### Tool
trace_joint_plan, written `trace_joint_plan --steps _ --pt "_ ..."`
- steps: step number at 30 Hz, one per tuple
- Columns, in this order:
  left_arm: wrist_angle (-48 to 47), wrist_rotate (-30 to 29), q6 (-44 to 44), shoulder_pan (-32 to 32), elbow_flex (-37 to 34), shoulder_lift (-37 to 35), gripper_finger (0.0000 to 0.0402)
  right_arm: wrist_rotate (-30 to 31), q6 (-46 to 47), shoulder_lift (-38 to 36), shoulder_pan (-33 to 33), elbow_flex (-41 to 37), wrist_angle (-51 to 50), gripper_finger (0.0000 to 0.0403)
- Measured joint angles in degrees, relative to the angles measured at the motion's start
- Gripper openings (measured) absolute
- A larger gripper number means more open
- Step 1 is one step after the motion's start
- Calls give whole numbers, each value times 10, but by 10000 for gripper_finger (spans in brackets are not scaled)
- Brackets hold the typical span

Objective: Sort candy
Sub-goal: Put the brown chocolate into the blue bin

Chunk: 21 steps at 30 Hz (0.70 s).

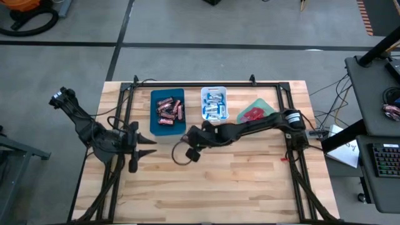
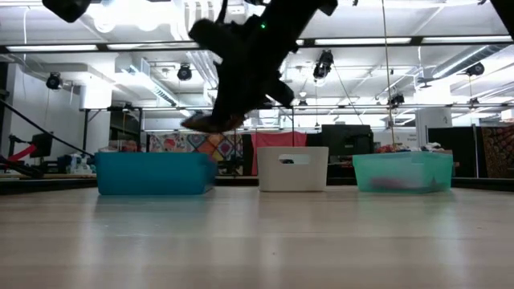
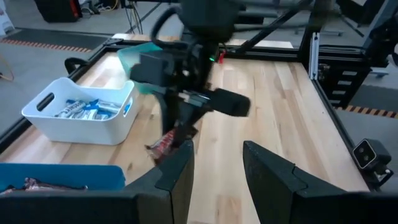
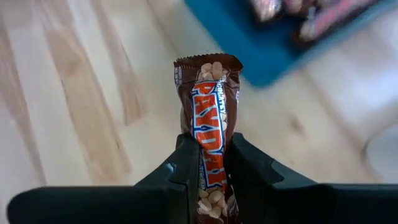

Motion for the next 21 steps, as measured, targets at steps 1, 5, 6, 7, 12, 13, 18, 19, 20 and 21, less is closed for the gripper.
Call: trace_joint_plan --steps 1,5,6,7,12,13,18,19,20,21 --pt "0 0 5 0 0 -3 123 0 -15 -7 -5 0 6 69" --pt "0 -6 17 0 0 -9 123 1 -82 -14 -32 0 30 68" --pt "0 -10 18 0 0 -10 123 1 -100 -15 -39 0 35 68" --pt "0 -15 18 0 0 -12 123 0 -118 -15 -46 0 39 68" --pt "-1 -27 21 0 0 -15 123 -4 -204 -15 -80 0 75 68" --pt "-1 -29 21 0 0 -15 123 -4 -221 -15 -85 0 88 68" --pt "-1 -32 23 0 0 -15 123 -5 -310 -10 -106 0 165 68" --pt "-1 -35 23 0 0 -15 123 -7 -326 -7 -109 0 181 68" --pt "-1 -41 23 0 0 -15 123 -11 -341 -1 -112 0 195 68" --pt "-1 -45 23 0 0 -15 123 -17 -352 6 -115 0 215 68"
